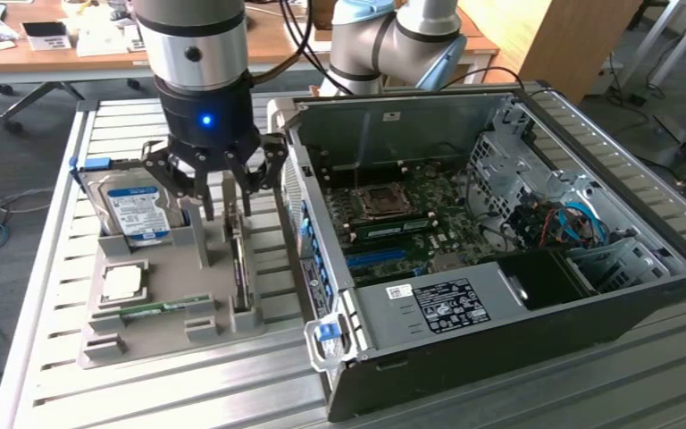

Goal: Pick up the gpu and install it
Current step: 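Pick up the gpu and move the gpu toward the slot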

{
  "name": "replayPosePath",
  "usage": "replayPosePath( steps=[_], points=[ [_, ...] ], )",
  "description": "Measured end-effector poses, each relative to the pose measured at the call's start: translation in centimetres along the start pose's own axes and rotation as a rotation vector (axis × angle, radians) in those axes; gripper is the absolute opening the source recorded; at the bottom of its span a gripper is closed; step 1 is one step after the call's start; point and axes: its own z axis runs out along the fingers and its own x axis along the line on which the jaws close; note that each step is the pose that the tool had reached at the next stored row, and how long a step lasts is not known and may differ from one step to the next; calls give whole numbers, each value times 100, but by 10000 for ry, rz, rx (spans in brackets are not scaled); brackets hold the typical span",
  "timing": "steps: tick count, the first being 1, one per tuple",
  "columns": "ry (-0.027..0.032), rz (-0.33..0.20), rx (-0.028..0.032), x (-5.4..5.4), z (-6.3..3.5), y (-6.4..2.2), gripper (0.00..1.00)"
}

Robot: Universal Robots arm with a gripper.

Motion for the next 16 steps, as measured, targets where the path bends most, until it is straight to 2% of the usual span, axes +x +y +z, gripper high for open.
replayPosePath(
  steps=[16],
  points=[
    [0, 0, 0, 2, 83, -3, 47]
  ],
)
